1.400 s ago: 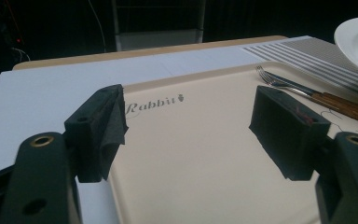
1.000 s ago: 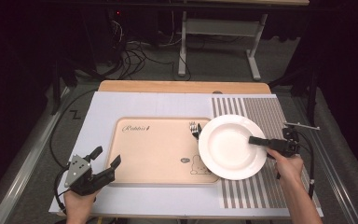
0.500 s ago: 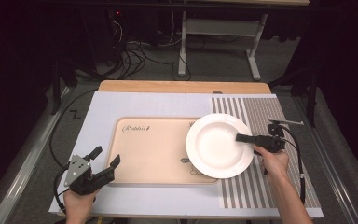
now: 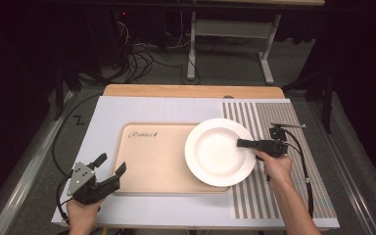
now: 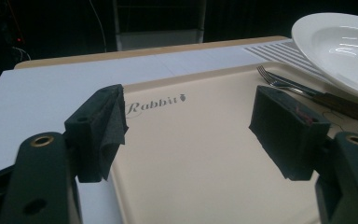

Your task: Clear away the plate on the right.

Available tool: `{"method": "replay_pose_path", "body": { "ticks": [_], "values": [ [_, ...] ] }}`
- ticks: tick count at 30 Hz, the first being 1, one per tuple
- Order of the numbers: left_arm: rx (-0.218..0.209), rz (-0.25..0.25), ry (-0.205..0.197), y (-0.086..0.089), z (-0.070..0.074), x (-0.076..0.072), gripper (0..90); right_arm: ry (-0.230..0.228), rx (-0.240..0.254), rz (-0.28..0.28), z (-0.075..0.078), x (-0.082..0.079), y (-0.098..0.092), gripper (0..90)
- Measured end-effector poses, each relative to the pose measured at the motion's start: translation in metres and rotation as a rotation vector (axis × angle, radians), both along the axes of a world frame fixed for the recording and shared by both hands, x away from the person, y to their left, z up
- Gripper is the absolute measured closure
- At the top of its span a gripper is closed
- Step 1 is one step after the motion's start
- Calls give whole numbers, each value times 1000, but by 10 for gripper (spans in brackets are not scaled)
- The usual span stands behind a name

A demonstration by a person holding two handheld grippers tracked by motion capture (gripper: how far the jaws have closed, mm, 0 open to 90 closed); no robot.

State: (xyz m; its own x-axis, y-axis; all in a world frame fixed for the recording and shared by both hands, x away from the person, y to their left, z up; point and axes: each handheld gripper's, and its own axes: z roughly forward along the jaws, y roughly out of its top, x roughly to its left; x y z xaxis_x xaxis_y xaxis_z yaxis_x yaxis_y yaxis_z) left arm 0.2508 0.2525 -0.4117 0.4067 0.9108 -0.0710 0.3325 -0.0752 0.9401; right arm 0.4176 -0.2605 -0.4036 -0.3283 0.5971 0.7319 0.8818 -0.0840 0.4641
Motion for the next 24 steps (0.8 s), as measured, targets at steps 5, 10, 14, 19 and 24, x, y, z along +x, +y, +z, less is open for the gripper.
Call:
{"method": "replay_pose_path", "body": {
  "ticks": [5,10,14,19,24],
  "values": [
    [-3,-2,1,0,0,1,277,-8,4,15,0,2,10,832],
    [-4,0,1,1,0,0,277,-9,11,29,1,4,23,832],
    [-3,0,0,1,0,0,278,-3,20,44,-1,6,33,833],
    [-3,-1,0,1,0,0,278,-2,13,54,-1,8,44,832],
    [-4,-1,-1,1,0,0,278,6,12,63,-2,9,54,832]
  ]
}}
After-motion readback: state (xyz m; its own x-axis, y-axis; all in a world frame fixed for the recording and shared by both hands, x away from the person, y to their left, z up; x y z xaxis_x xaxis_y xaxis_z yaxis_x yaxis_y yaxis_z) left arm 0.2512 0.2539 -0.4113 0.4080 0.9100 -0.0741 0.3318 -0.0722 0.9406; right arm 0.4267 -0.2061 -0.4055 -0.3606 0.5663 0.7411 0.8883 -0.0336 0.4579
